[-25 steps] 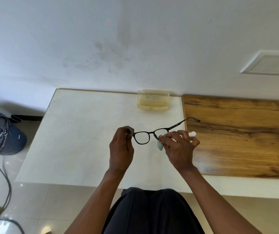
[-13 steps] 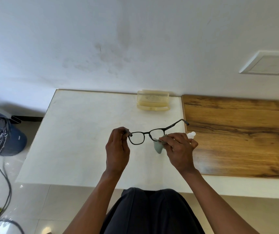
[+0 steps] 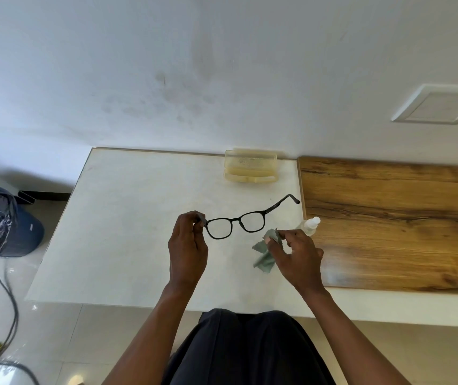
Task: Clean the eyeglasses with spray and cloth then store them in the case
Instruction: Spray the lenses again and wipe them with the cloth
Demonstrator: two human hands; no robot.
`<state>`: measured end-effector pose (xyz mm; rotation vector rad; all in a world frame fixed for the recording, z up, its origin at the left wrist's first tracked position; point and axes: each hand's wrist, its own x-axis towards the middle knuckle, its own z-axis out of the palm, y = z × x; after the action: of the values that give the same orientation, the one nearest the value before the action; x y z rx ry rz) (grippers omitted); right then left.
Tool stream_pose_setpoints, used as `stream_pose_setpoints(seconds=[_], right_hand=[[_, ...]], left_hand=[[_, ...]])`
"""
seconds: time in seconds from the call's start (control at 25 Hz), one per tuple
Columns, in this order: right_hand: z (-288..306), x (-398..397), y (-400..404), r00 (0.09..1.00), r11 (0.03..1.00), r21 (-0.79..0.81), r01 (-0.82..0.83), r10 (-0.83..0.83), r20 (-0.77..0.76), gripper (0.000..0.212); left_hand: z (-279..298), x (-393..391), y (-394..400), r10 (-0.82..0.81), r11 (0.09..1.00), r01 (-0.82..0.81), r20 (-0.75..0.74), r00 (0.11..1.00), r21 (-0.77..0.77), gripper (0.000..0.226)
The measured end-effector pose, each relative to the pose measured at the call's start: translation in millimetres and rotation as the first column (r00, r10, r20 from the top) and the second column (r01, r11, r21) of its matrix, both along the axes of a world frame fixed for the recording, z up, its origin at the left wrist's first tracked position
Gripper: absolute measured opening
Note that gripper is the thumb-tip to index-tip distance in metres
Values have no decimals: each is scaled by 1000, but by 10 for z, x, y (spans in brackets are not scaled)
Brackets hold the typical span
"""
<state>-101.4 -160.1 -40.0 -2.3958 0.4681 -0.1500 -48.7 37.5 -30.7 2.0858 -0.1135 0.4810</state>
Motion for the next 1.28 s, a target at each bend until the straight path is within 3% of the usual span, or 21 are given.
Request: stream_pose_setpoints(seconds=[0.24, 0.48, 0.56, 0.76, 1.0, 1.2, 1.28], right_hand=[[-45, 28, -37, 997, 969, 248, -6, -12, 72, 18], [-108, 65, -18, 997, 916, 394, 70, -73, -9, 10], [-118, 70, -4, 996, 913, 400, 82, -69, -49, 3], [-108, 53, 55, 987, 885, 457, 93, -22, -159, 29], [-112, 58, 77, 976, 874, 480, 72, 38, -215, 14], [-22, 81, 52, 989, 913, 391, 116, -67, -135, 5], [36, 119, 37, 987, 911, 380, 161, -141, -80, 21]], left_hand=[[17, -6, -21, 10, 1000, -10, -16, 1000, -11, 18], [21, -4, -8, 5, 1000, -5, -19, 1000, -4, 18], [19, -6, -4, 5, 1000, -5, -23, 1000, 0, 18], [28, -10, -5, 6, 1000, -6, -19, 1000, -9, 20], [36, -6, -8, -3, 1000, 2, -16, 1000, -9, 20], [48, -19, -15, -2, 1000, 2, -22, 1000, -14, 17], [59, -19, -15, -7, 1000, 7, -22, 1000, -15, 17]])
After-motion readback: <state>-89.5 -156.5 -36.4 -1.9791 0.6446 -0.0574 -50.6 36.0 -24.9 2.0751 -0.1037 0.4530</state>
